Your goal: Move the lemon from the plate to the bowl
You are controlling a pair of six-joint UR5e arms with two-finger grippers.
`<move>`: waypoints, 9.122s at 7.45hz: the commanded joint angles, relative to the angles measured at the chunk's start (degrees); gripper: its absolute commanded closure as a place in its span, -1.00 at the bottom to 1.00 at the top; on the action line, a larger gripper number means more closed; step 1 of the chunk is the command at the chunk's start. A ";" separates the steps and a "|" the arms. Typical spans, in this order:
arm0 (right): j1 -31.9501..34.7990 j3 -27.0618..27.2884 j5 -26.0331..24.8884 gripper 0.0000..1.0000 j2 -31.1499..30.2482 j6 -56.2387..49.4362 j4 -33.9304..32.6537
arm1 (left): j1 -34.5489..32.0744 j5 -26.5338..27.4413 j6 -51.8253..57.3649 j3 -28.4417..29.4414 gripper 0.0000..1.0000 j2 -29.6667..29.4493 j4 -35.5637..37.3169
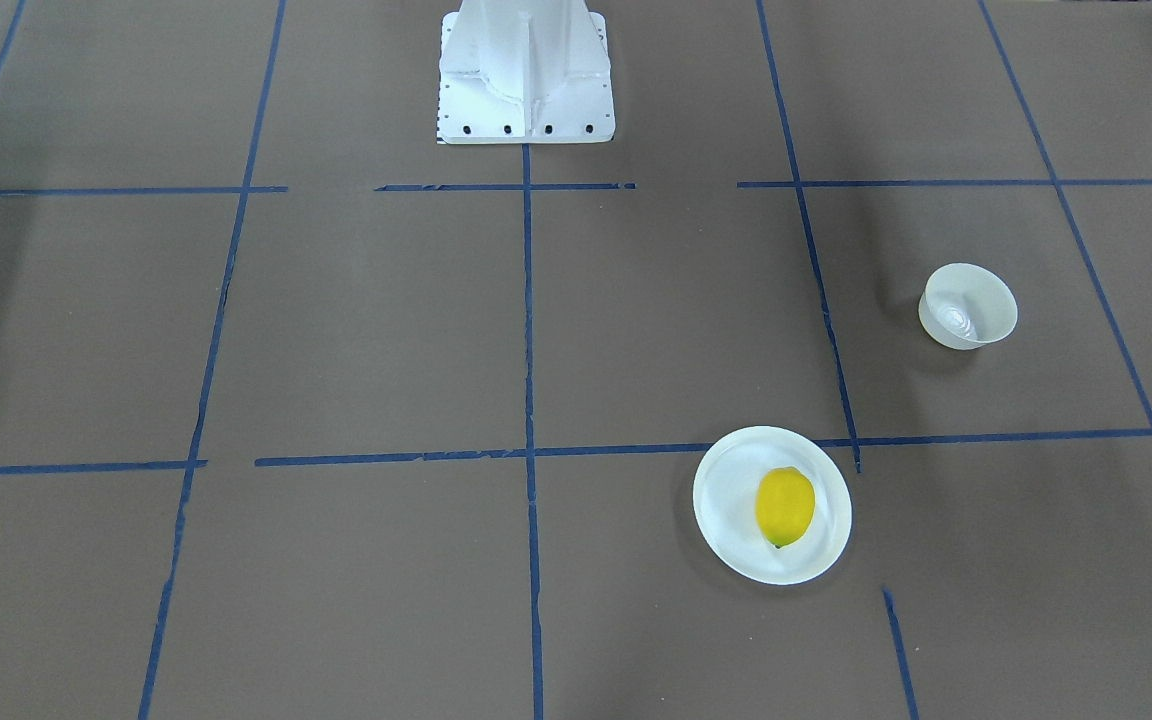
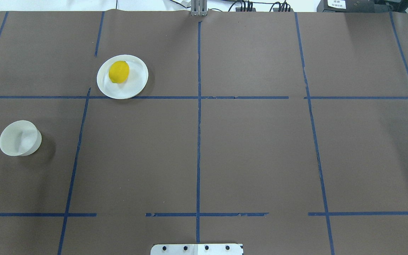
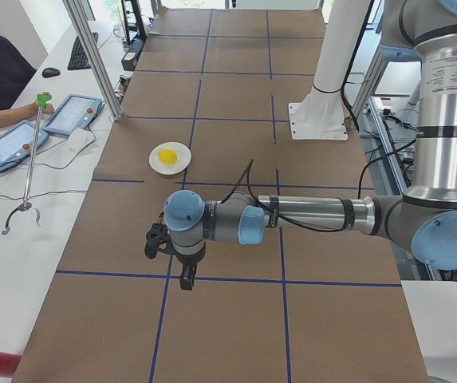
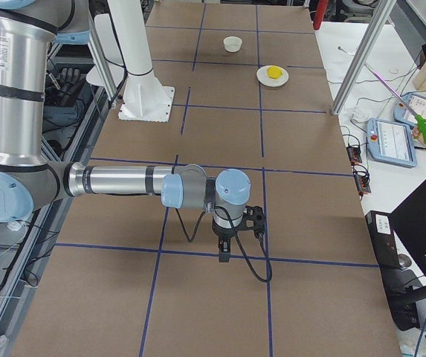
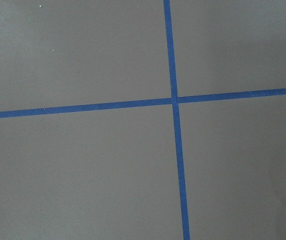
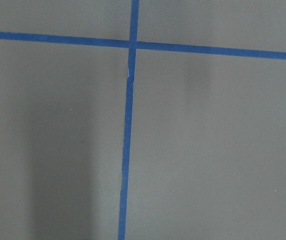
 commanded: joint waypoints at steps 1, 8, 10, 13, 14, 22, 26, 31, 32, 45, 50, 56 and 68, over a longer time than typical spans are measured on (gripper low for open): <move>0.00 0.00 0.00 -1.00 0.00 0.00 0.00 | 0.03 0.04 0.00 0.01 -1.00 -0.17 -0.02; 0.00 0.00 0.00 -1.00 0.00 0.00 0.00 | 16.00 -6.81 -14.82 -4.03 -1.00 -11.91 -8.99; 0.00 0.00 0.00 -1.00 0.00 0.00 0.00 | 18.66 -7.16 -20.17 -2.80 -1.00 -18.70 -8.03; 0.00 0.00 0.00 -1.00 0.00 0.00 0.00 | 25.84 -5.68 -36.17 4.49 -1.00 -28.37 -8.11; 0.00 0.00 0.00 -1.00 0.00 0.00 0.00 | 27.61 -0.54 -38.30 6.32 -1.00 -31.17 -8.46; 0.00 0.00 0.00 -1.00 0.00 0.00 0.00 | 36.85 9.45 -51.06 28.67 -1.00 -45.18 -18.57; 0.00 0.00 0.00 -1.00 0.00 0.00 0.00 | 38.96 9.62 -52.29 33.85 -1.00 -45.09 -25.95; 0.00 0.00 0.00 -1.00 0.00 0.00 0.00 | 39.58 11.91 -54.57 36.84 -0.15 -46.58 -27.97; 0.00 0.00 0.00 -1.00 0.00 0.00 0.00 | 39.50 11.91 -54.49 36.75 0.71 -46.58 -27.97; 0.00 0.00 0.00 -1.00 0.00 0.00 0.00 | 33.08 13.40 -50.17 -10.79 1.00 5.33 -31.45; 0.00 0.00 0.00 -1.00 0.00 0.00 0.00 | 40.81 17.97 -59.33 -9.04 1.00 5.80 -34.39; 0.00 0.00 0.00 -1.00 0.00 0.00 0.00 | 40.11 14.05 -53.99 -10.43 -1.00 5.98 -34.13; 0.00 0.00 0.00 -1.00 0.00 0.00 0.00 | 3.55 0.06 3.25 -7.82 -1.00 4.12 -0.46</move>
